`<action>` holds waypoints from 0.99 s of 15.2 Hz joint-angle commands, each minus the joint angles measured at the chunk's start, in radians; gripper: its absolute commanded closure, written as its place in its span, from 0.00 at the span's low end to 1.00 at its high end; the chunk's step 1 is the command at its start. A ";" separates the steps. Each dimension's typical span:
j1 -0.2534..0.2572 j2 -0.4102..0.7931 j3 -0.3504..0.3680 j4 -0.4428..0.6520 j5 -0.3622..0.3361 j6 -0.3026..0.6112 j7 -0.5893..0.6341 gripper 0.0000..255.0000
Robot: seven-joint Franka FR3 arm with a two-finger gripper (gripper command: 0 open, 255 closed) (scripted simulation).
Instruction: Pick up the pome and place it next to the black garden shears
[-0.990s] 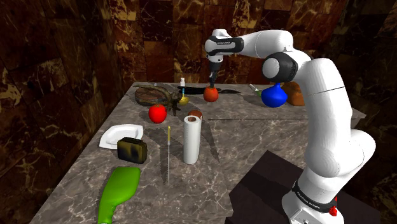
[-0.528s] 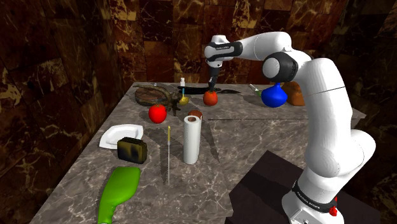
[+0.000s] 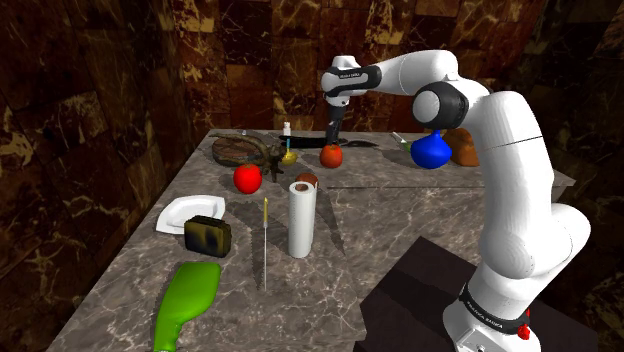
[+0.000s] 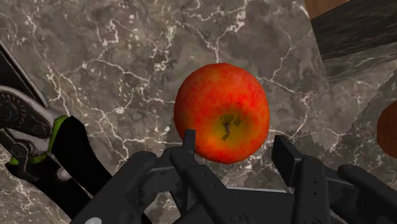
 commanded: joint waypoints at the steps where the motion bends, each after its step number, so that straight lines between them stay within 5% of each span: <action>1: 0.000 0.000 0.000 0.000 0.000 0.000 0.000 0.00; 4: 0.000 0.000 0.000 0.000 0.000 0.000 0.000 0.00; 8: 0.001 0.002 0.000 0.130 0.000 -0.129 0.000 0.00; 15: 0.001 0.002 0.000 0.131 0.000 -0.129 0.000 0.00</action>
